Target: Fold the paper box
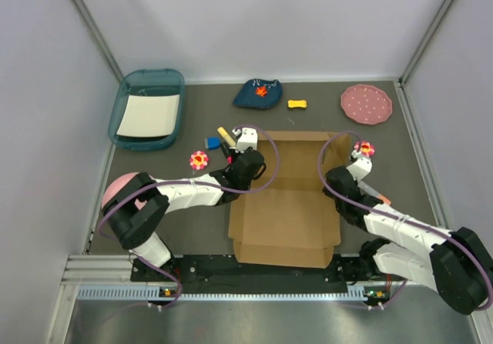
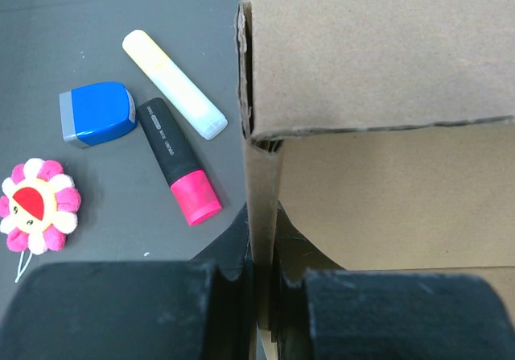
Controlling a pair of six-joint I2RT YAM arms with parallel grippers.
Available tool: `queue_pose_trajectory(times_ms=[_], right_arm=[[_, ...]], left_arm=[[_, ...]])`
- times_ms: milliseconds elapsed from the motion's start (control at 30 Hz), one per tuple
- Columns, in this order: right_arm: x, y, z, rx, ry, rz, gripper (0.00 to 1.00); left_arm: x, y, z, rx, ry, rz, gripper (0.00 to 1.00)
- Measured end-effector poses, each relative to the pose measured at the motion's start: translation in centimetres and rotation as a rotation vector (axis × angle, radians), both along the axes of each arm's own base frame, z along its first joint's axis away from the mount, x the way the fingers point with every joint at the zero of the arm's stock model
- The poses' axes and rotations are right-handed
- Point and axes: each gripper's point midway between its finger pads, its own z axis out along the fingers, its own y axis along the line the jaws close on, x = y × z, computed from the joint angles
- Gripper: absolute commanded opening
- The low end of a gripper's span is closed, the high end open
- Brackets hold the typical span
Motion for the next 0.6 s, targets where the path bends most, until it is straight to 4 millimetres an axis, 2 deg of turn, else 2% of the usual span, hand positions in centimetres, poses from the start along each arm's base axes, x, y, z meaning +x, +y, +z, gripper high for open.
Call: queue_pose_trajectory(times_ms=[200,333,600], right_arm=[[0.2,1.0,-0.2,-0.001,0.005,0.064,0.09],[0.1,1.8,-0.6,-0.041,0.024,0.127,0.12],[0.0,3.7,-0.6,-0.164,0.039,0.245,0.29]], left_arm=[[0.0,-0.1,0.0,-0.002,0.001,-0.003,0.0],[0.0,-0.1,0.0,-0.005,0.002,-0.003,0.0],[0.0,-0.1,0.0,-0.008,0.003,-0.001,0.0]])
